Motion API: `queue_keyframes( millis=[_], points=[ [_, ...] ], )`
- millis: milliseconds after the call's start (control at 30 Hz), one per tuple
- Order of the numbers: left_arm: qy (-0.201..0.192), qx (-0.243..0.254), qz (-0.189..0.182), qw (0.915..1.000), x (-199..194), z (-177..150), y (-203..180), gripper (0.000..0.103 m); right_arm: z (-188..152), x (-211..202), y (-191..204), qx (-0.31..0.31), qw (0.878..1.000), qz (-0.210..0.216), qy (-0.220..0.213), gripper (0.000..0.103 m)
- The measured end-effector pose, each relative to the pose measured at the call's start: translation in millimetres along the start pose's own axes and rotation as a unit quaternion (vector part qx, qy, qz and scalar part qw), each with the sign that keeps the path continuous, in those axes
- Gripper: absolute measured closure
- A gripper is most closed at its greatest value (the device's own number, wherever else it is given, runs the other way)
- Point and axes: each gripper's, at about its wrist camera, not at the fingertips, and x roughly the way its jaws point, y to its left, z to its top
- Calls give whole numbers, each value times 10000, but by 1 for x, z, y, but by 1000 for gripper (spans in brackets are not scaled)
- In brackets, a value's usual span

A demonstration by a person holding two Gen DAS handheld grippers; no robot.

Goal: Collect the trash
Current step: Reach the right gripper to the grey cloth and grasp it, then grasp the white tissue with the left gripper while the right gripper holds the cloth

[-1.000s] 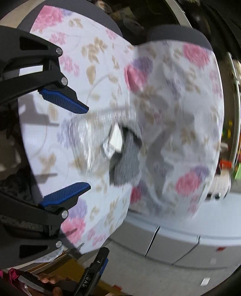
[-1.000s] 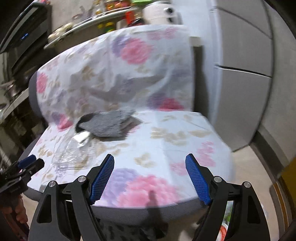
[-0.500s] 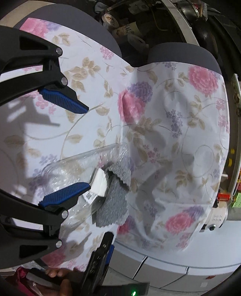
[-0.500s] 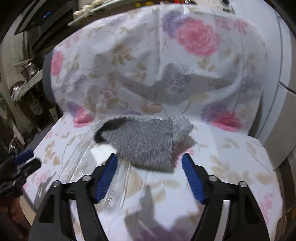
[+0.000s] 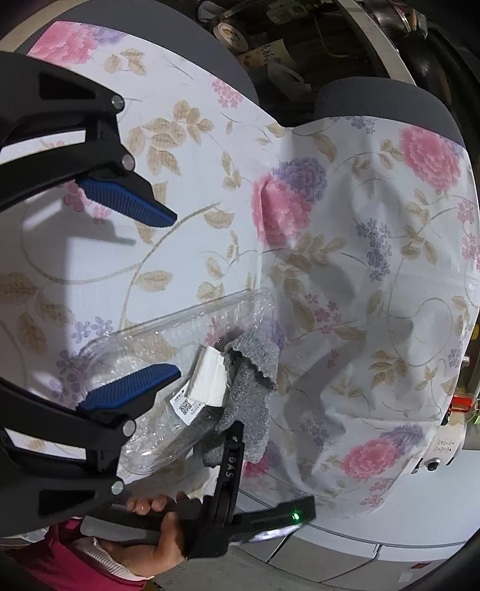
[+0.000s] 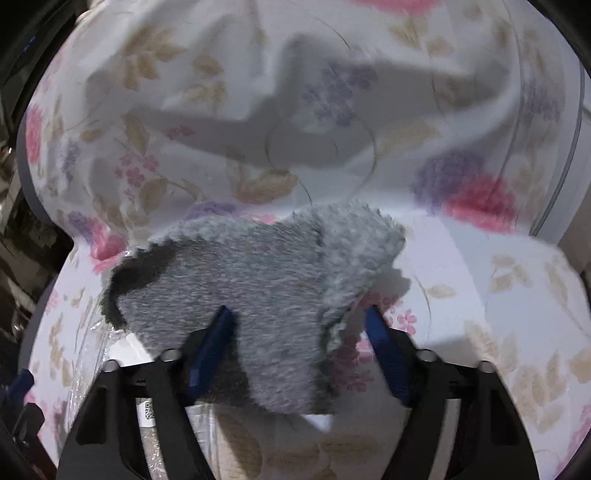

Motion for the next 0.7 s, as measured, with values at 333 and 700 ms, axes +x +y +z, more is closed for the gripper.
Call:
queue_keyframes(
  millis=[333, 700],
  points=[
    [-154, -115, 63, 9998, -21, 3, 7, 29, 17, -114, 24, -472, 9868, 210, -1532, 96],
    [-146, -66, -13, 9999, -28, 3, -7, 29, -11, -219, -10, -491, 9725, -425, -2239, 96]
  ],
)
